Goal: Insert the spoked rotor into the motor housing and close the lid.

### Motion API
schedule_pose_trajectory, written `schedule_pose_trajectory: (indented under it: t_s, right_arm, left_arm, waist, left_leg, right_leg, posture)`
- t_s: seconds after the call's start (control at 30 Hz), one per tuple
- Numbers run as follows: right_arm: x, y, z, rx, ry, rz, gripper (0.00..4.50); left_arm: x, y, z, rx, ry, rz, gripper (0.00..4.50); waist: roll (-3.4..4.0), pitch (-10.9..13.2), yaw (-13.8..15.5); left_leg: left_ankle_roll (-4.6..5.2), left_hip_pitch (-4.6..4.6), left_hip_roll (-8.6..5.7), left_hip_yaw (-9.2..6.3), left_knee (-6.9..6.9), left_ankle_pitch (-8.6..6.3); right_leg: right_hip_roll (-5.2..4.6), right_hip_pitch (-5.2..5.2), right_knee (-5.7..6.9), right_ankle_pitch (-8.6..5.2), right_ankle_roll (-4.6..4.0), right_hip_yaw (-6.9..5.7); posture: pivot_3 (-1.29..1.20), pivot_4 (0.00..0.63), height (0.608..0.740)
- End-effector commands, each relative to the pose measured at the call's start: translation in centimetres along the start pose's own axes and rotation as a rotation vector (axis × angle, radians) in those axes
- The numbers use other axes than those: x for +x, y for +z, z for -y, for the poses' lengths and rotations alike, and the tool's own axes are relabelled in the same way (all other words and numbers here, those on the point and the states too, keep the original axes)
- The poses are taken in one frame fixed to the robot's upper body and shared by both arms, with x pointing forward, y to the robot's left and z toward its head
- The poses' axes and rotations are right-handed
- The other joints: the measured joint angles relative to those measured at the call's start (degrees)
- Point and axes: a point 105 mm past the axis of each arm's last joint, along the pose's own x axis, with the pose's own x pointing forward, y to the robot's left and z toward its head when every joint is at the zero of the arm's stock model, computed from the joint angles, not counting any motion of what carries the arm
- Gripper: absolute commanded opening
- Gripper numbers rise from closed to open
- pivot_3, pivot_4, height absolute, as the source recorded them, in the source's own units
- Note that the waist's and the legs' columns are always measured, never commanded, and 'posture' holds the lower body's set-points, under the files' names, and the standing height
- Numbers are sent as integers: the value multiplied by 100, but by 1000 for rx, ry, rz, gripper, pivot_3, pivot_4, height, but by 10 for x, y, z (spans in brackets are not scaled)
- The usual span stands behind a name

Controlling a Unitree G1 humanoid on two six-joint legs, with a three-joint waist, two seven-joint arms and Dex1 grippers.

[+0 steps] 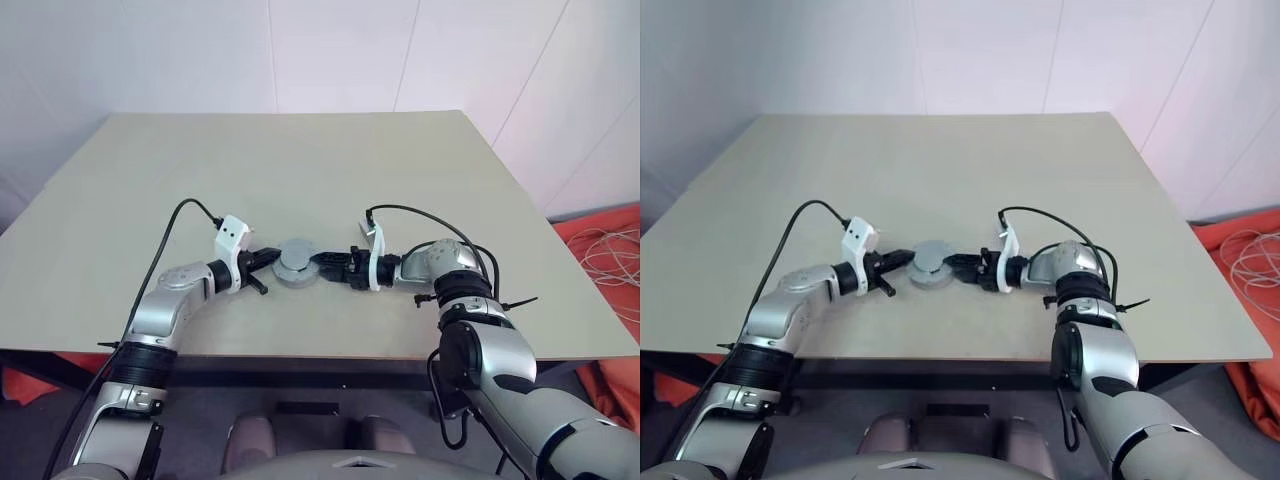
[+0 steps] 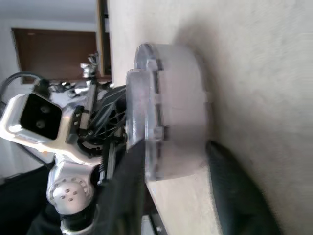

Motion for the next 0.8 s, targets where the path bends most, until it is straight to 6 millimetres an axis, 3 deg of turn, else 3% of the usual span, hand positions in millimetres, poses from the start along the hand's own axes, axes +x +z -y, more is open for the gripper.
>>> schedule_pose_trajectory:
  t_s: [0.03,0.3,0.5,0.6,0.8]
  right_arm:
    - [6,2,-6,-13,21,23,1131]
    - [5,6,-12,-9,65,50,1119]
    - [1,6,-18,-24,103,59,1118]
    - [0,7,-20,-34,114,68,1118]
    - [-5,12,-30,-59,154,84,1118]
  left_arm:
    - [4,-13,9,-24,-35,-50,0]
    - [-1,-2,2,-136,-1,27,0]
    - [-20,25,-24,-502,95,240,0]
    - [-35,27,-31,-579,111,292,610]
    - [-61,31,-43,-776,90,437,2548]
  waist:
    - [5,-3,-2]
    - [5,-3,-18]
    - [2,0,-47]
    - [1,1,-45]
    - [-2,3,-31]
  left_leg:
    - [0,-1,1,2,-1,0]
    - [0,-1,0,3,-3,0]
    - [0,-13,0,3,-1,0]
    - [-1,-37,0,3,-1,0]
    - [2,-56,2,0,-1,-1]
  right_leg:
    - [0,1,0,0,0,0]
    - [0,-5,-1,0,0,0]
    - [4,-19,-2,1,-2,-2]
    - [20,-32,-5,2,-5,-6]
    - [24,-45,-18,18,-34,-10]
  posture:
    - [0,0,740]
    - [0,0,740]
    - [0,0,740]
    - [0,0,740]
    - [0,0,740]
